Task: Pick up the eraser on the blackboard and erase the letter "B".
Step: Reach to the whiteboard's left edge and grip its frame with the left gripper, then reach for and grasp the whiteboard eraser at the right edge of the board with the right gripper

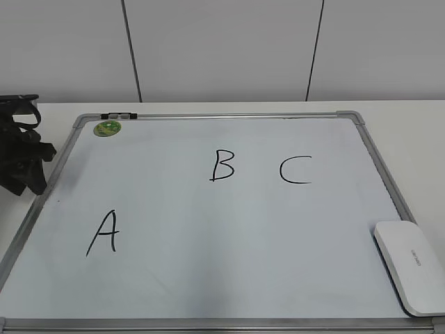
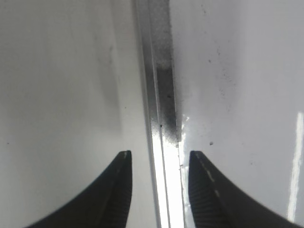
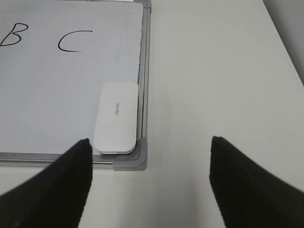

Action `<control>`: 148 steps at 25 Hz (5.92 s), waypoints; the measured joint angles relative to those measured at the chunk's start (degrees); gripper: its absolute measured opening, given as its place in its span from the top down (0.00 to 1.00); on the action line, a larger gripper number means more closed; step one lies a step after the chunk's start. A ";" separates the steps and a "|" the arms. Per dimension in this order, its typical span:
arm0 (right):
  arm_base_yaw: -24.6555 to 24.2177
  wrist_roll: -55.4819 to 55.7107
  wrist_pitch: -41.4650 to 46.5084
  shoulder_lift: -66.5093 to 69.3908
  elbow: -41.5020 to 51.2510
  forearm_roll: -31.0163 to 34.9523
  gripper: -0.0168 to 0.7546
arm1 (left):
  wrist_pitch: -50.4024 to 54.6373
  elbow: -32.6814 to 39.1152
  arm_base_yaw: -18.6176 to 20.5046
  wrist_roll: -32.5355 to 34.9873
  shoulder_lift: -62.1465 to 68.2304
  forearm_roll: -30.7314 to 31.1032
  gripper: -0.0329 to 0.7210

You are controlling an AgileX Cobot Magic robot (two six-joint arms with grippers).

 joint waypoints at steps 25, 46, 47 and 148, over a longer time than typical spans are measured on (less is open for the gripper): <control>0.00 0.00 0.00 0.00 0.00 1.89 0.21 | -0.46 0.00 0.56 0.00 1.68 0.20 0.60; 0.00 0.00 0.00 0.00 0.00 1.93 0.21 | -1.38 0.00 2.37 3.01 2.19 -4.05 0.62; 0.00 0.00 0.00 0.00 0.00 1.93 0.21 | -1.38 0.00 2.37 3.01 2.46 -4.05 0.62; 13.05 14.50 -20.39 81.82 -12.89 -0.85 0.11 | -0.03 -0.60 2.58 3.02 4.42 -6.47 0.94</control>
